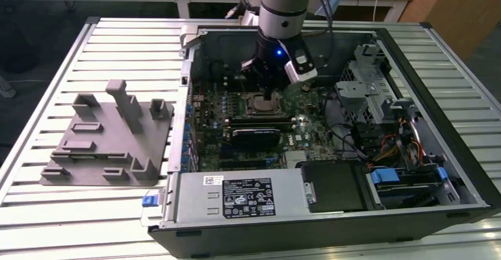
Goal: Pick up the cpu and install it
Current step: 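Close the cpu cover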
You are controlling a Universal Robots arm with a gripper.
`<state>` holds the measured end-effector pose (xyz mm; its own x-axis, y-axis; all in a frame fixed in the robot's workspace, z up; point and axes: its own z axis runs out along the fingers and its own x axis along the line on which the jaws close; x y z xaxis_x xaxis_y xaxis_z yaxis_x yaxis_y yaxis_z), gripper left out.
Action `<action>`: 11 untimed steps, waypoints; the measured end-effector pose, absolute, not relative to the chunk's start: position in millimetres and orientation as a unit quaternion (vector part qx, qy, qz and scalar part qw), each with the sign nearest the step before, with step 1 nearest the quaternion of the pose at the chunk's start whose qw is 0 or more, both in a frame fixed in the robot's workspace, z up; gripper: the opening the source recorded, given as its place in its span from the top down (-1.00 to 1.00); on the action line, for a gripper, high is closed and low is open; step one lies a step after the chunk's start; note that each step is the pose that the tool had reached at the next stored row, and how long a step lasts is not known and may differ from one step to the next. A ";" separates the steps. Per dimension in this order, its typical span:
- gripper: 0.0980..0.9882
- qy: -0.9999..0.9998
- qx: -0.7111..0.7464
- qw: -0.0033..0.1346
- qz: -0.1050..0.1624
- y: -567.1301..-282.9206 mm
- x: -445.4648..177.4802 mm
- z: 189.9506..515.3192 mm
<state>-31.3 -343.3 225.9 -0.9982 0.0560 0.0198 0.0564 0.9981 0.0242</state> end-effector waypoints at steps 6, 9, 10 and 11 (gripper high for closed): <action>0.98 -1.000 -0.028 0.005 -0.013 -343.3 -31.3 240.5; 0.98 -1.000 -0.028 0.003 -0.013 -343.3 -31.3 243.5; 0.98 -1.000 -0.028 0.003 -0.013 -343.3 -31.3 243.5; 0.98 -1.000 -0.028 0.003 -0.013 -343.3 -31.3 243.5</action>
<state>-31.3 -343.3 243.5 -0.9984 0.0560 0.0065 0.0561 0.9981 0.0252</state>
